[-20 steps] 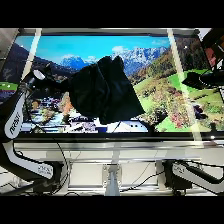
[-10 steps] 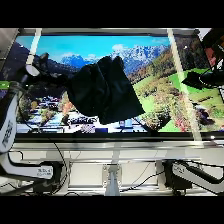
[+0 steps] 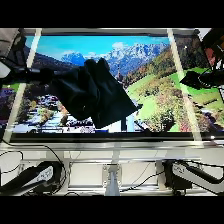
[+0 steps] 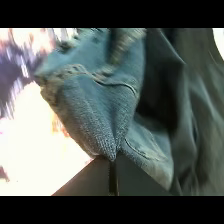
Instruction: Fold the clothes and pants, and hang the long-sleeved shirts on hangers.
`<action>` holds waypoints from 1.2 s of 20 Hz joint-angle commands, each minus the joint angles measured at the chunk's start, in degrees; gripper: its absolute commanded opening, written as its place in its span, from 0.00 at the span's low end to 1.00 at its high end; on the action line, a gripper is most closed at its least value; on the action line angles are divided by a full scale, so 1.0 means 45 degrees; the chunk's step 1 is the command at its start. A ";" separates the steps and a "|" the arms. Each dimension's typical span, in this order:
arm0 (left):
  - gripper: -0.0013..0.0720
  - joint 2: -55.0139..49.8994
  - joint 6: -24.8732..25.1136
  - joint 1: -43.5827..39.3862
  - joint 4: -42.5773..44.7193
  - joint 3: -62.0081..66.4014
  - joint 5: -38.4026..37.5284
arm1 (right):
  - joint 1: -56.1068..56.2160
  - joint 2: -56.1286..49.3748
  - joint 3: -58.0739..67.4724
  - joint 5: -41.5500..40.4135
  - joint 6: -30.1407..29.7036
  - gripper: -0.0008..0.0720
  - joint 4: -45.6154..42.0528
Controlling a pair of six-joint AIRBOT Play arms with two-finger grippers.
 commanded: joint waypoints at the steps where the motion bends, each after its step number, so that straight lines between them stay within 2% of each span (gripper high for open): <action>1: 0.07 0.1200 -0.0986 -0.0146 -0.0044 -0.1749 -0.1651 | 0.0005 0.0000 0.0000 0.0369 0.0010 0.33 0.0539; 3: 0.07 0.1943 -0.1530 -0.0510 -0.0583 -0.3381 -0.1651 | 0.0005 0.0000 0.0000 0.0568 0.0005 0.33 0.0593; 7: 0.07 0.3157 -0.1613 -0.2312 -0.3968 -0.6183 -0.1156 | 0.0005 0.0000 0.0000 0.0602 0.0010 0.33 0.0593; 9: 0.07 0.3366 -0.1622 -0.3779 -0.5202 -0.7101 0.0053 | 0.0005 0.0000 0.0000 0.0602 0.0010 0.33 0.0593; 13: 0.07 0.3220 -0.1622 -0.6747 -0.7990 -0.7631 0.3701 | 0.0005 0.0000 0.0000 0.0612 0.0010 0.33 0.0593; 16: 0.07 0.3128 -0.1608 -0.8378 -0.8466 -0.7631 0.5552 | 0.0005 0.0000 0.0000 0.0607 0.0010 0.33 0.0593; 17: 0.20 0.3089 -0.1608 -0.8582 -0.8422 -0.7635 0.5649 | 0.0005 0.0000 0.0000 0.0607 0.0010 0.33 0.0593; 18: 0.78 0.3079 -0.1608 -0.8641 -0.8383 -0.7635 0.5542 | 0.0005 0.0000 0.0000 0.0607 0.0010 0.33 0.0588; 19: 0.96 0.3079 -0.1579 -0.8626 -0.8383 -0.7635 0.5255 | 0.0005 0.0000 0.0000 0.0607 0.0010 0.33 0.0593; 23: 0.94 0.3342 -0.1540 -0.7698 -0.7616 -0.7635 0.3895 | 0.0005 0.0000 0.0000 0.0636 0.0010 0.33 0.0588; 24: 0.81 0.3614 -0.1574 -0.7198 -0.7203 -0.7635 0.3585 | 0.0005 0.0000 0.0000 0.0690 0.0005 0.33 0.0588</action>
